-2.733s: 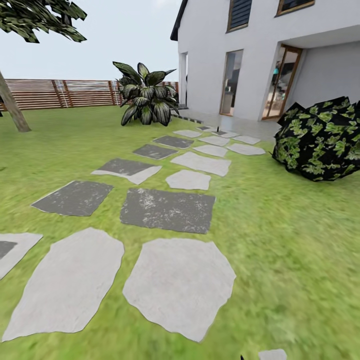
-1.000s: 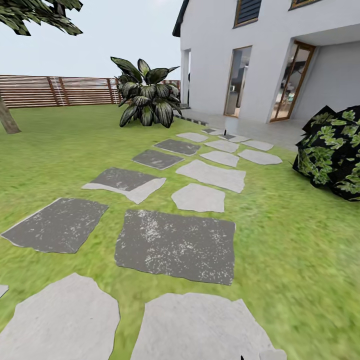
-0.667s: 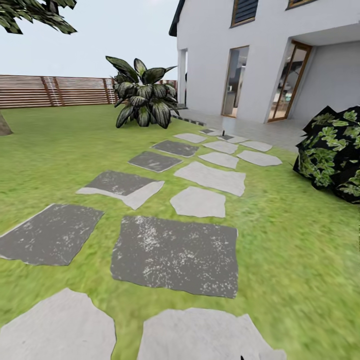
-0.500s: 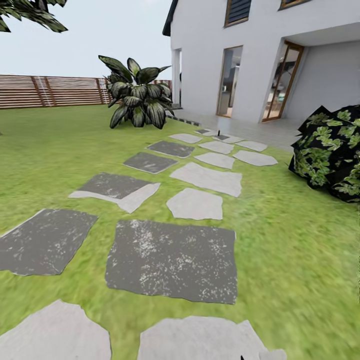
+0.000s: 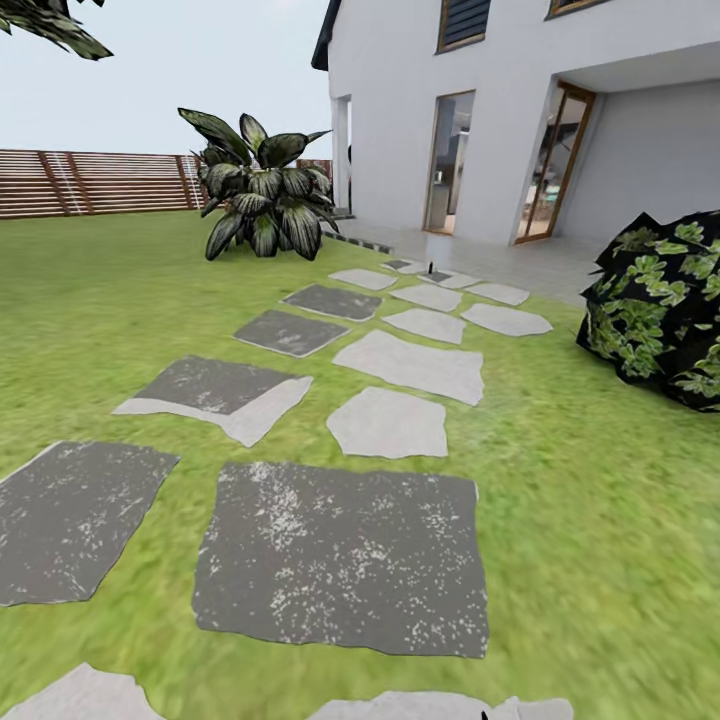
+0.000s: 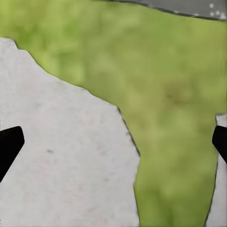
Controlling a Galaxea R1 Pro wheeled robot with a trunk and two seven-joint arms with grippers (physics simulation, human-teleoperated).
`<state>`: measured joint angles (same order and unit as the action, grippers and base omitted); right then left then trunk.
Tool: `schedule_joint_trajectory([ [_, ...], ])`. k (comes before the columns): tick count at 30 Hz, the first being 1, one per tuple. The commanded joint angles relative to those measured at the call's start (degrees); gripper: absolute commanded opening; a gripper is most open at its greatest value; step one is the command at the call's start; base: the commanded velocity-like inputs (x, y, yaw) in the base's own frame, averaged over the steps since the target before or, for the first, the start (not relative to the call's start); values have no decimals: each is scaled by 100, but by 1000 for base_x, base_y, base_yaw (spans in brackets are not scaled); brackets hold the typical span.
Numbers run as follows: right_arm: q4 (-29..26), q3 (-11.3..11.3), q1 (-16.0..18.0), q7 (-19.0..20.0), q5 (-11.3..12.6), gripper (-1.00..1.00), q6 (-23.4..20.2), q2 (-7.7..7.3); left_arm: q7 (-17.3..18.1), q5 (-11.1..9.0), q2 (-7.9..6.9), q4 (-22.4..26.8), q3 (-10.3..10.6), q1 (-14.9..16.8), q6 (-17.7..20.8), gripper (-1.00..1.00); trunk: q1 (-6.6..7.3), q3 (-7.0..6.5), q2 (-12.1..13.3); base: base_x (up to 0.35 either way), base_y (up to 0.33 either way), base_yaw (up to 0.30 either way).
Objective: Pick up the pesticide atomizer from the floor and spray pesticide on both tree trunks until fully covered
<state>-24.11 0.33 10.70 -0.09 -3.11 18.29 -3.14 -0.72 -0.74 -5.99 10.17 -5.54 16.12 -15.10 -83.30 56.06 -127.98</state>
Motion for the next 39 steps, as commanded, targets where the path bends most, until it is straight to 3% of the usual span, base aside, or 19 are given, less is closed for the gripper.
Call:
schedule_joint_trajectory([
  [1,3,2,4,-1,-32,100,16,-2,2,-8,1,-6,-17,3,-19,100,-2,5,-1,337,81,-1],
  [29,99,-6,3,-11,-32,100,16,5,2,-5,2,-1,-17,5,-19,100,-2,4,-1,337,80,-1],
  [39,99,0,3,-10,-32,100,17,5,2,-5,2,-2,-17,1,-19,100,-2,-38,-1,337,74,-179],
])
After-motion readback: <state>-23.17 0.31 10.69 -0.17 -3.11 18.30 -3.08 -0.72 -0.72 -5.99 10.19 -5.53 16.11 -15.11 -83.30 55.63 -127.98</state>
